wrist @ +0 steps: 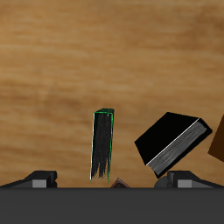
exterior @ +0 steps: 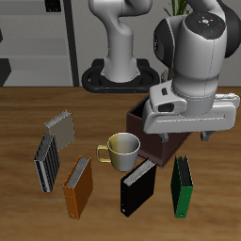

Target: Place the green book into the left desk caddy's left compartment and place the black book into the left desk caddy's right compartment and place the orange book into the left desk caddy's right compartment

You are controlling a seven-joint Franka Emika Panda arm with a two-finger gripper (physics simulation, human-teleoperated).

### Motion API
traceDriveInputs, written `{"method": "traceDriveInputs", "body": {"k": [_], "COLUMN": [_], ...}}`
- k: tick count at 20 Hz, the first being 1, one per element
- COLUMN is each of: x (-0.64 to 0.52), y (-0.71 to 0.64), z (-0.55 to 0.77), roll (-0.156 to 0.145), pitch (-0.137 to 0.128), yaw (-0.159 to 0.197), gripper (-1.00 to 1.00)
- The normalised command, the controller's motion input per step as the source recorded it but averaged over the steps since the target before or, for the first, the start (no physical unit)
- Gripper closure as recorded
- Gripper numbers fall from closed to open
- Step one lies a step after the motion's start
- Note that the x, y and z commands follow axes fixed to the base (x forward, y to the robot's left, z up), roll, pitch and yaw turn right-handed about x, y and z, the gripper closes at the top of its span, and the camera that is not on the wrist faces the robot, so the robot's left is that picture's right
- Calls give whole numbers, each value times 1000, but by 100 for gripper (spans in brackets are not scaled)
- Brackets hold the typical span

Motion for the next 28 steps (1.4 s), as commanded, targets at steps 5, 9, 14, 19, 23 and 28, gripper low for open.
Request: {"method": "traceDriveInputs", "body": {"k": [5, 9, 14, 19, 23, 28], "x": [136, 91, 170, 37, 7, 0], "y": [27, -27, 55, 74, 14, -19], "z": [-354, -226, -467, -349, -214, -228], "roll": [-34, -6, -6, -24, -49, -51], "pitch": [-9, 1, 56, 25, -43, 19], "yaw": [14, -2, 19, -3, 34, 9], "gripper": [-100, -100, -100, -100, -100, -100]}}
